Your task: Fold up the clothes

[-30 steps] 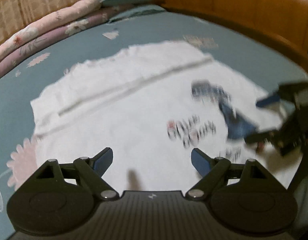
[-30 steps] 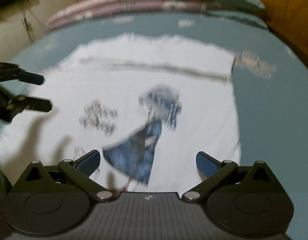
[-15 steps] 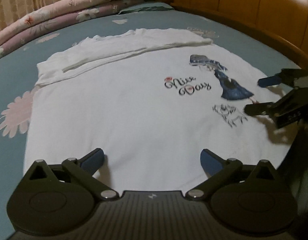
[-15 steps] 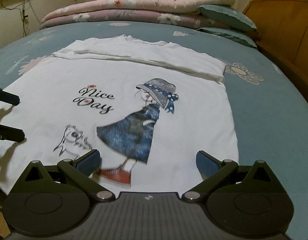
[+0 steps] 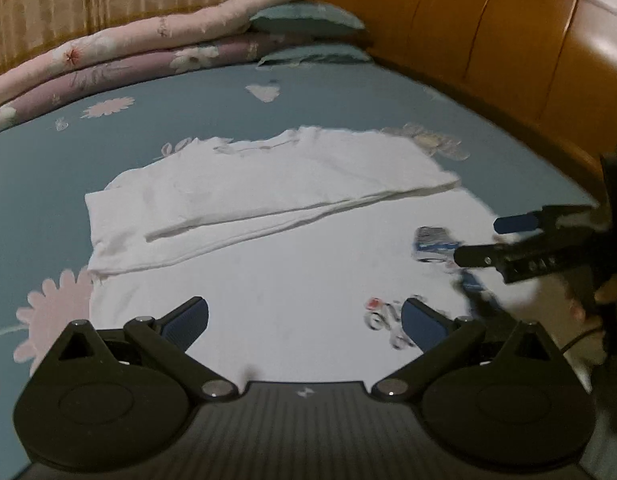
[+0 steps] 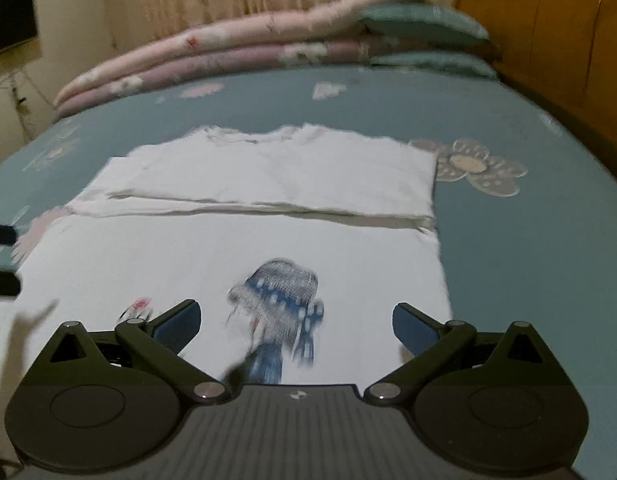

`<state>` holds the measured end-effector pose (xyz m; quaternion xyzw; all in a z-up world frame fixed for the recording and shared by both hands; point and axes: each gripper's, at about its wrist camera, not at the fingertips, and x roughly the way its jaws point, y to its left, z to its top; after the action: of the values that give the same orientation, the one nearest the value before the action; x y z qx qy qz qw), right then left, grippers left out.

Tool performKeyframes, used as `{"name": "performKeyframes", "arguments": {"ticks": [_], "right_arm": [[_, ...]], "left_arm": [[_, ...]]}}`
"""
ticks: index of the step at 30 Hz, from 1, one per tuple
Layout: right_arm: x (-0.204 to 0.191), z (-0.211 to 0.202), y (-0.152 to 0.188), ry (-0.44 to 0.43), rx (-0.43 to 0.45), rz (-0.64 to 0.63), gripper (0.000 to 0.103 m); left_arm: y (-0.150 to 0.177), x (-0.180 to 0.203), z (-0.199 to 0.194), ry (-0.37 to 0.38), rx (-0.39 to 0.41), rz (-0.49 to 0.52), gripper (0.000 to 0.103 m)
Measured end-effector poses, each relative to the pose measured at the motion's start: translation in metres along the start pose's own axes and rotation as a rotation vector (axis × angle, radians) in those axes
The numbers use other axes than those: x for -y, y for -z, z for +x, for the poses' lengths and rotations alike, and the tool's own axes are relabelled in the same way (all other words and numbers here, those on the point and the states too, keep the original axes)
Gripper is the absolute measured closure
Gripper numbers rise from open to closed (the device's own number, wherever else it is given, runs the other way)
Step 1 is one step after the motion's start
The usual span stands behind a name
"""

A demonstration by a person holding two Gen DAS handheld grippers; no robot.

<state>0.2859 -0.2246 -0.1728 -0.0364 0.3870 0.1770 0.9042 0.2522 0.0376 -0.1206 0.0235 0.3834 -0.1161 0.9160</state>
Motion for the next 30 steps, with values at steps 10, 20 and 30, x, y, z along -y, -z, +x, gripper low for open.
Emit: {"name": "performKeyframes", "arguments": {"ticks": [10,20,30], "right_arm": [[-0.007,-0.013,0.023,0.074,-0.019,-0.066,0.0],[-0.011,-0.04,0.054,0.131,0.001,-0.048,0.0],[-0.024,-0.052,0.068,0.175,0.055,-0.126,0.0]], "left_arm": [[0.035,-0.011,0.044,0.072,-0.096,-0.058,0.001],[0.033,-0.059,-0.021,0.084,-0.09,-0.203,0.001],[0.069,-0.044,-0.072,-0.016,-0.046,-0.007,0.001]]}}
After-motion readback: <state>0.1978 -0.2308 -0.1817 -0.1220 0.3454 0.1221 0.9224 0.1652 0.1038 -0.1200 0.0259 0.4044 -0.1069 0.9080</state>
